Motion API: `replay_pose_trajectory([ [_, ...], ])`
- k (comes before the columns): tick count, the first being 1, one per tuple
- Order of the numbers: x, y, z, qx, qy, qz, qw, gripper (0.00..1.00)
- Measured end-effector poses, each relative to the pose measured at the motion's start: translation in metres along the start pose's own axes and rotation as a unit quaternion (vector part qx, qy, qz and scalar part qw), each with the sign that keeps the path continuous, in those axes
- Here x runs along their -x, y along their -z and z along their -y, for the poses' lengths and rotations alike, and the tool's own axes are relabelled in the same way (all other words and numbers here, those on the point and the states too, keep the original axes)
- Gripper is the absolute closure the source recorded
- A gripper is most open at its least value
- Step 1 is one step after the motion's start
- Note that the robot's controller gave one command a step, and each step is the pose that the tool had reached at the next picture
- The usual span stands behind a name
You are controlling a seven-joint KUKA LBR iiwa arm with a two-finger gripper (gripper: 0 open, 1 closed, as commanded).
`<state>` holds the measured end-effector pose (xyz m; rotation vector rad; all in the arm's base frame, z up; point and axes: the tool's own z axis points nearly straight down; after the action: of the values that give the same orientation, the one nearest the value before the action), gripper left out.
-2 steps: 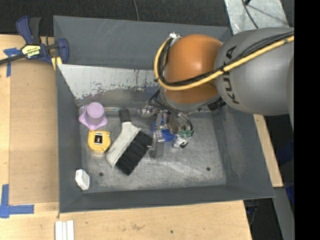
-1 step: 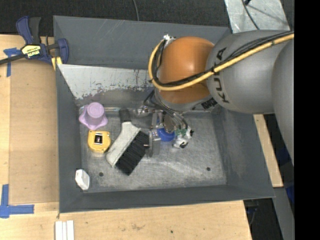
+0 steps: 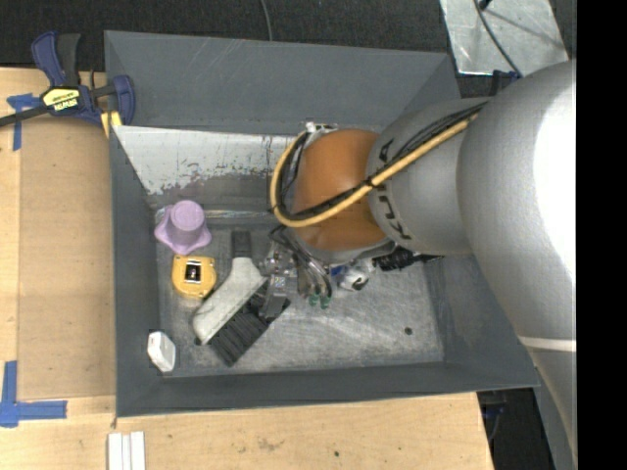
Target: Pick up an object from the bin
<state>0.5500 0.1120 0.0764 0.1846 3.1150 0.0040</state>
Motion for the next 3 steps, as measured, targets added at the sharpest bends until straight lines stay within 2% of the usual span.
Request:
replay_pose_trajectory([
  [1, 0.000, 0.000, 0.000, 0.000, 0.000, 0.0000, 1.0000, 1.00],
  [2, -0.003, 0.019, 0.000, -0.002, -0.023, -0.0103, 0.9997, 1.00],
  [3, 0.006, 0.052, 0.000, -0.002, -0.026, -0.0096, 0.9996, 1.00],
])
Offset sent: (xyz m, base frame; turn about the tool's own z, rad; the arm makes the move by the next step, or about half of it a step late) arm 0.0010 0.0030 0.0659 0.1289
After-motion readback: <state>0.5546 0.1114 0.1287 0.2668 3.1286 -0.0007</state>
